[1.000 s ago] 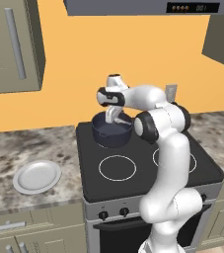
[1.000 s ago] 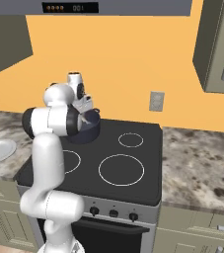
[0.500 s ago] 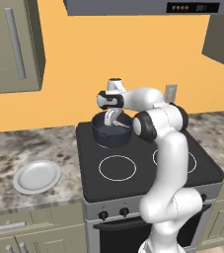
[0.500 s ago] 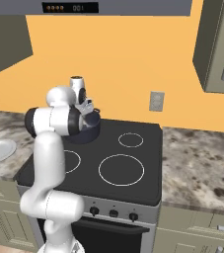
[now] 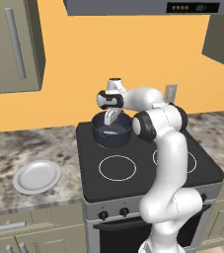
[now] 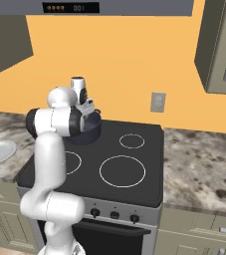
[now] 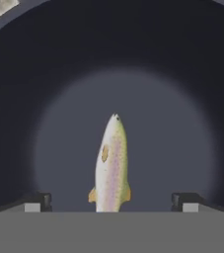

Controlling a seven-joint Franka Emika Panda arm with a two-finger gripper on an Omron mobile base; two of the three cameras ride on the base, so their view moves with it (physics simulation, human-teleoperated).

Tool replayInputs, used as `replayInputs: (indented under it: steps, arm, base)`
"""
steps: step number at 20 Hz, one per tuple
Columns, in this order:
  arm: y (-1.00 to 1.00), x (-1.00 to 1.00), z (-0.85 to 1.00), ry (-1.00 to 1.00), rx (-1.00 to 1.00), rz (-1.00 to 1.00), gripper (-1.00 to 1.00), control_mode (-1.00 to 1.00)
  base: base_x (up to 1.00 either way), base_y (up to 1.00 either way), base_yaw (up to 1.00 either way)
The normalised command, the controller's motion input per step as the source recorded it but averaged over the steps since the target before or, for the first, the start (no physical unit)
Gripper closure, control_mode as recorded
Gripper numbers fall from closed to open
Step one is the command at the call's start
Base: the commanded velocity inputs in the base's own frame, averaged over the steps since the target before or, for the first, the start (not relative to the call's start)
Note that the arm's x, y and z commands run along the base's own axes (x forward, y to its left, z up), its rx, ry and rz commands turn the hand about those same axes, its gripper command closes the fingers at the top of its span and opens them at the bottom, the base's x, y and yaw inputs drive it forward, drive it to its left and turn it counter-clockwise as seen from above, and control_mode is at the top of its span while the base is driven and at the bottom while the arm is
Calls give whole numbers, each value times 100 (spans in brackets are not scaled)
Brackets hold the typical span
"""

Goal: Retrieve the frozen meat and place it in the pot on a burner. Then turn the burner on.

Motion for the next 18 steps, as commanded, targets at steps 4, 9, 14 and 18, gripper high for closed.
replayInputs:
  steps: [4, 9, 14, 18]
  arm:
    - [0, -9, 4, 0, 0, 0, -100, -100]
    - [0, -94, 30, -4, 0, -3, -100, -100]
    - [0, -100, 29, -11, 0, -5, -100, -100]
    - [0, -100, 28, -9, 0, -6, -100, -100]
  base:
    - [0, 0, 0]
    - [0, 0, 0]
    - [0, 0, 0]
    - [0, 0, 0]
